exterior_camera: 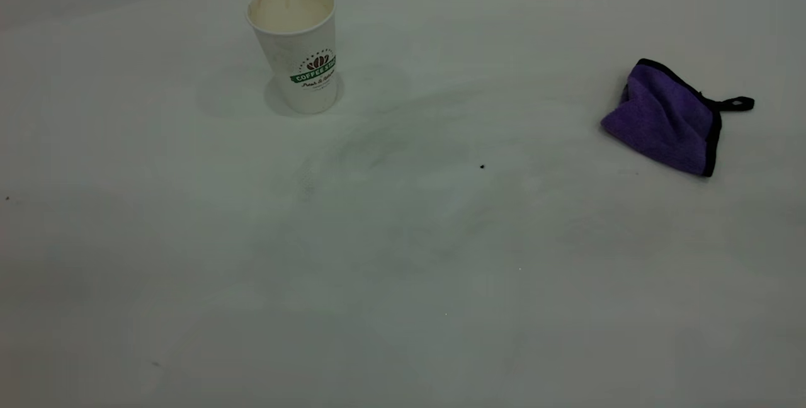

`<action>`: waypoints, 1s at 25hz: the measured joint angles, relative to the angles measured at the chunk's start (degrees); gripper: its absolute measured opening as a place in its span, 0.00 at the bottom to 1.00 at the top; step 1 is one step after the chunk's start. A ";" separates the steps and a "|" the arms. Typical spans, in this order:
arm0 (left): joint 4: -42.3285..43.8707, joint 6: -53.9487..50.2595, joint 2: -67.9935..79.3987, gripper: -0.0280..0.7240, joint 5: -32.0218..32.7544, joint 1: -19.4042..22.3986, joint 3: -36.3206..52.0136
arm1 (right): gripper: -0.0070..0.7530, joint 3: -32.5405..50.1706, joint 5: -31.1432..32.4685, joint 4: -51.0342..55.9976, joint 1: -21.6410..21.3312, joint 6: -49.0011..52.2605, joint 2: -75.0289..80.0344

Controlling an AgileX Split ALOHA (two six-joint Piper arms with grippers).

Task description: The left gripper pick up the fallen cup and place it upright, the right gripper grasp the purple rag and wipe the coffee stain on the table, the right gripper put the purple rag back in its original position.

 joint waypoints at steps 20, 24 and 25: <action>0.00 -0.06 0.00 0.36 0.00 0.00 0.00 | 0.79 0.00 0.93 -0.15 -7.27 0.17 -22.69; 0.00 -0.11 0.00 0.36 0.00 0.00 0.00 | 0.79 0.00 0.93 -0.15 -7.27 0.17 -22.69; 0.00 -0.11 0.00 0.36 0.00 0.00 0.00 | 0.79 0.00 0.98 -0.15 -7.27 0.17 -22.69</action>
